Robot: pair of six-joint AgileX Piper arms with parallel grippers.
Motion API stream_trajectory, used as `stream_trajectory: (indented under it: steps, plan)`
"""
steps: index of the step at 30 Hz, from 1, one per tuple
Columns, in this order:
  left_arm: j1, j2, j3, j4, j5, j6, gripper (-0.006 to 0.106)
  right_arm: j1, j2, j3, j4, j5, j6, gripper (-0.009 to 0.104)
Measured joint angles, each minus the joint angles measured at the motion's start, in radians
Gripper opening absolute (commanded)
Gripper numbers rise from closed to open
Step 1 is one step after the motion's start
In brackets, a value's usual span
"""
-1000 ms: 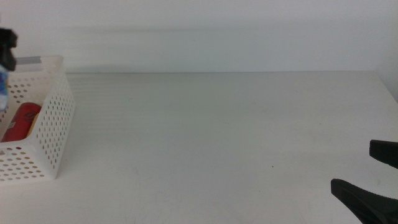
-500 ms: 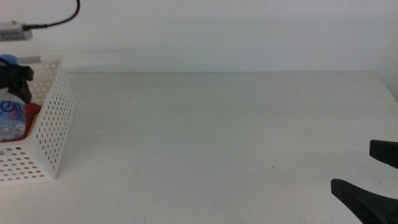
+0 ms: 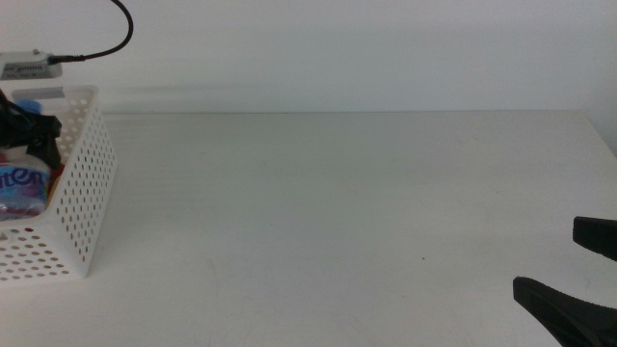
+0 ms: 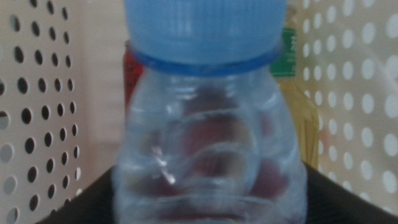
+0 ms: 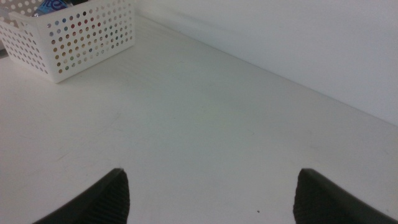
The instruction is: Use arms to grab the bottles and put them into the dustbin to the left of the table.
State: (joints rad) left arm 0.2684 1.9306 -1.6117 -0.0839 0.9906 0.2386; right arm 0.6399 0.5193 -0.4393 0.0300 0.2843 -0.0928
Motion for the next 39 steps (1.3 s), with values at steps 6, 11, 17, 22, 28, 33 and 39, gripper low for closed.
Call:
stream_trajectory:
  steps: [6,11,17,22,28,33,39]
  plan:
    - [0.004,-0.018,-0.009,-0.047,-0.004,-0.024,0.09,0.0,0.0,0.0,0.0,0.0,0.0,0.07]
    - [0.004,-0.092,-0.009,-0.058,0.024,-0.051,0.09,0.0,0.0,0.0,0.0,0.0,0.0,0.07]
    - [-0.015,-0.226,-0.009,-0.068,0.036,-0.057,0.09,0.0,0.0,0.0,0.0,0.0,0.0,0.07]
    - [-0.117,-0.336,-0.009,-0.071,0.038,-0.049,0.09,0.0,0.0,0.0,0.0,0.0,0.0,0.07]
    - [-0.282,-0.438,0.01,-0.079,0.021,-0.028,0.09,0.0,0.0,0.0,0.0,0.0,0.0,0.07]
    - [-0.404,-0.555,0.131,-0.079,-0.086,-0.027,0.088,0.0,0.0,0.0,0.0,0.0,0.0,0.07]
    - [-0.52,-0.722,0.335,-0.079,-0.186,-0.027,0.085,0.0,0.0,0.0,0.0,0.0,0.0,0.07]
